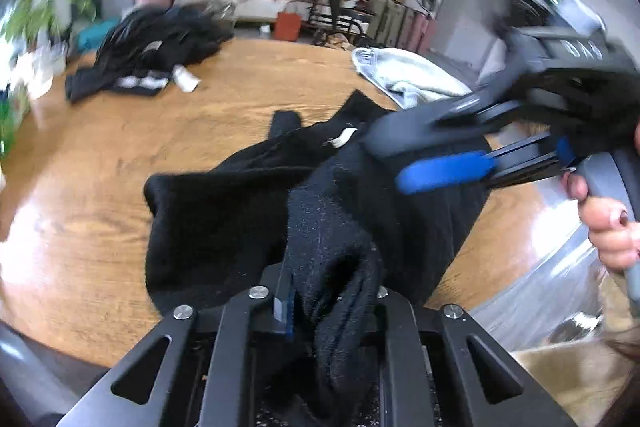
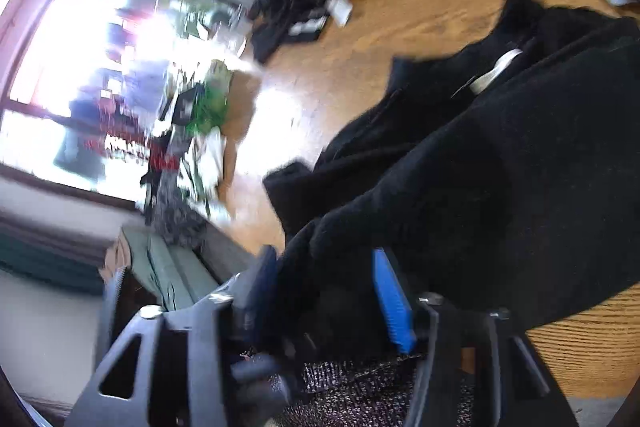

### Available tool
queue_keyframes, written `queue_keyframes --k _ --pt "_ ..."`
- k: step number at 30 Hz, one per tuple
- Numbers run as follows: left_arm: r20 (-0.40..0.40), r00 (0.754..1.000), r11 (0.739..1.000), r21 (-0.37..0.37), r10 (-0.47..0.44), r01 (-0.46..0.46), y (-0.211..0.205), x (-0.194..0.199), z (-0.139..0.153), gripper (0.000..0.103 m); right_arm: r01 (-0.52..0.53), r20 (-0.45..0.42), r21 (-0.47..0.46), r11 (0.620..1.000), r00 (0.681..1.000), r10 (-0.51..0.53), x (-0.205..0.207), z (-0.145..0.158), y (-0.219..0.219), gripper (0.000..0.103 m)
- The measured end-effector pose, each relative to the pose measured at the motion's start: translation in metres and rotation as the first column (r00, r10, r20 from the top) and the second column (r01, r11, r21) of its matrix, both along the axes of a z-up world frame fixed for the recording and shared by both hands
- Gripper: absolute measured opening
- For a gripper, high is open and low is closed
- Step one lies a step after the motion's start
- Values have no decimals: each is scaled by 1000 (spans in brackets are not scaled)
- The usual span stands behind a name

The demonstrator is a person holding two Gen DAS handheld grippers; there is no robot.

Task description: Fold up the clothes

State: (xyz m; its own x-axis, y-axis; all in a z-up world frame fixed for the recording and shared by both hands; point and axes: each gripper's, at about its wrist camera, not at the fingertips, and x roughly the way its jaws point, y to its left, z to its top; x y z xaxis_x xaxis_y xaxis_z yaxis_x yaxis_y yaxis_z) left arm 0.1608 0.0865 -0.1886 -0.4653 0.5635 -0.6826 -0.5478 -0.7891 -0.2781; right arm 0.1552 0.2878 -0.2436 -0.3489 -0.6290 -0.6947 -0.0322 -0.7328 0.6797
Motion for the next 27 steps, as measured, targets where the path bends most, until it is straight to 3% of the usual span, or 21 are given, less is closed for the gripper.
queue_keyframes --k 2,3,6,12,18,22,24,26,27 --pt "-1 1000 1000 8 -9 9 -1 1 2 15 105 -28 54 993 994 -104 4 10 33 73" --pt "-6 1000 1000 3 -17 17 -1 2 4 15 162 -28 86 983 987 -160 7 12 49 75" --pt "-25 997 997 28 -66 67 2 7 10 15 325 -39 182 928 945 -324 16 19 99 76" --pt "-79 980 978 90 -184 191 6 29 23 15 516 3 214 829 849 -529 30 13 173 77" --pt "-112 962 962 86 -248 258 12 43 30 15 528 76 226 819 828 -555 14 9 180 77" --pt "-126 953 954 84 -277 289 14 45 32 15 599 205 187 778 751 -628 -7 -8 196 76" --pt "-133 948 949 86 -290 303 15 46 32 15 635 304 163 755 696 -651 -19 -21 202 76" --pt "-135 944 945 90 -300 313 16 47 32 15 646 377 187 740 649 -661 -31 -34 202 76" --pt "-136 943 943 92 -305 319 16 47 31 15 636 394 210 743 640 -659 -37 -37 200 77"
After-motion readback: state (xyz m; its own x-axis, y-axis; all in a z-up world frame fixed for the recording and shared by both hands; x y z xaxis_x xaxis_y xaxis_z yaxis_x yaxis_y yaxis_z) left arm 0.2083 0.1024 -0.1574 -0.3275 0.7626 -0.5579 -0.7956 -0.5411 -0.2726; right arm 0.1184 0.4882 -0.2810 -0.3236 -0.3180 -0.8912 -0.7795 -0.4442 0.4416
